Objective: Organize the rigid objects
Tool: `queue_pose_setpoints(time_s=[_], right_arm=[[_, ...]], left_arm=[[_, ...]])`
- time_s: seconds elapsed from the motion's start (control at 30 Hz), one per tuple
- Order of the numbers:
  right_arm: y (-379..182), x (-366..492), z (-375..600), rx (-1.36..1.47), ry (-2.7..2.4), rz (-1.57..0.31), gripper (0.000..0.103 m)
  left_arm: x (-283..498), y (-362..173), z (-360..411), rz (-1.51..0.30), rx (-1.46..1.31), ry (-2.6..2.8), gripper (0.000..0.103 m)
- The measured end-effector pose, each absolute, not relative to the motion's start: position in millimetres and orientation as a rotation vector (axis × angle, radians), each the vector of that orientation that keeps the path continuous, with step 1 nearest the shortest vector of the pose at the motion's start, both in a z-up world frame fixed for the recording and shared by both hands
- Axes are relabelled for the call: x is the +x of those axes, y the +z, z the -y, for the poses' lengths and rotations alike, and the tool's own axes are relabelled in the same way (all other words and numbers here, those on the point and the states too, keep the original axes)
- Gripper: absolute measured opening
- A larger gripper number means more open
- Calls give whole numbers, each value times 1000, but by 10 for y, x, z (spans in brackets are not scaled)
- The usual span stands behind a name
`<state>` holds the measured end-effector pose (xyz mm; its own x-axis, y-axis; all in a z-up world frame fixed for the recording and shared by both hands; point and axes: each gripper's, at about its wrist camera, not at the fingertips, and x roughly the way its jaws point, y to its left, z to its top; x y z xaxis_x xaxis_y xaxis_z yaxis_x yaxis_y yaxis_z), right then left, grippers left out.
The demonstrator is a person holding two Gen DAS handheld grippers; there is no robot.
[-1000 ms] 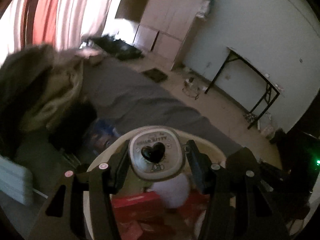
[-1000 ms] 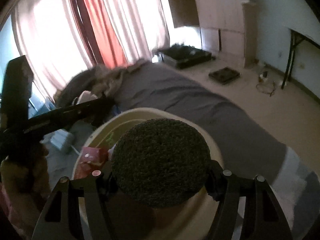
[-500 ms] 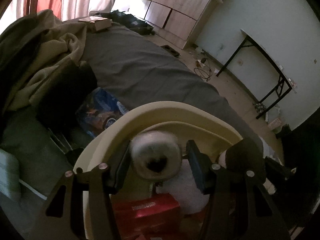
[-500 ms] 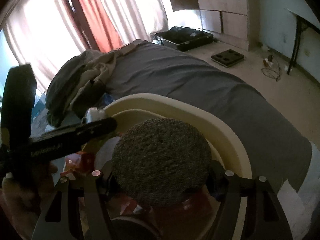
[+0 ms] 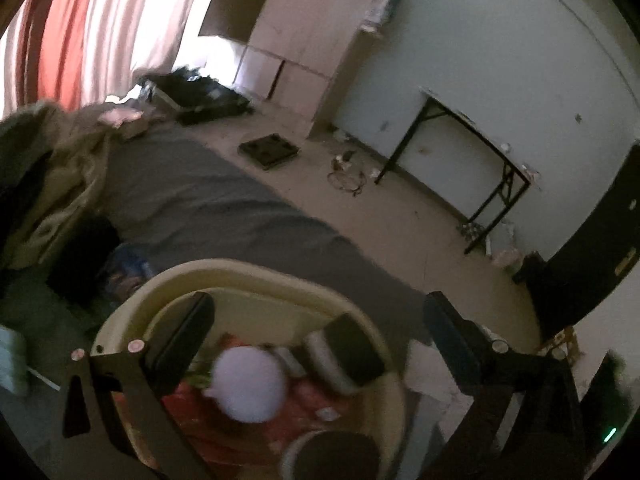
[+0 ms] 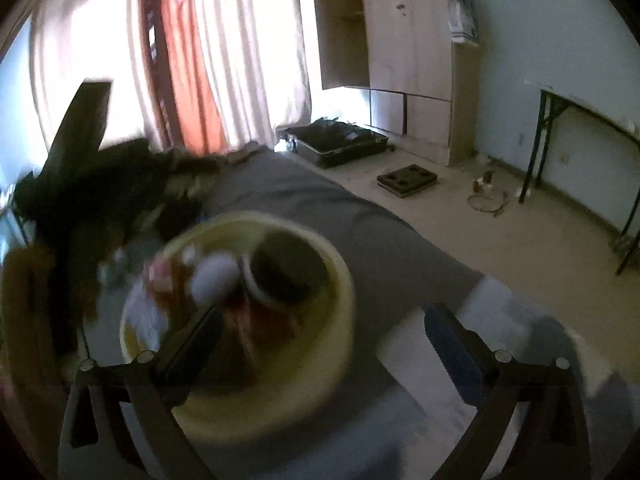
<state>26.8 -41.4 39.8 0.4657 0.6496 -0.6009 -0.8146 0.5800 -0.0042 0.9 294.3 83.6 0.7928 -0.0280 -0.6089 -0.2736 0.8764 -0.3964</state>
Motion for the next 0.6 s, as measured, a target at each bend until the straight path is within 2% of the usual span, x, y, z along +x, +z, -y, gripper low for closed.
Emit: queue_pose_setpoints(time_s=[0.13,0.23,0.43,0.6], right_arm=[[-3,157,516,-553,989,-538,103],[-186,233,477,-475,1137,-511,103],[-373,309,435,-472,1185,-520,103],[-552,461,257,-510,1165,-608,103]], left_arm=[[-8,1087,-2538,-556,-450,190,103],[-188,1053,-2150,-507,-345,264,103],[-1101,437,-1792,-521,-200,486,103],[-1388,-112,-1738,-687,-206,484,103]])
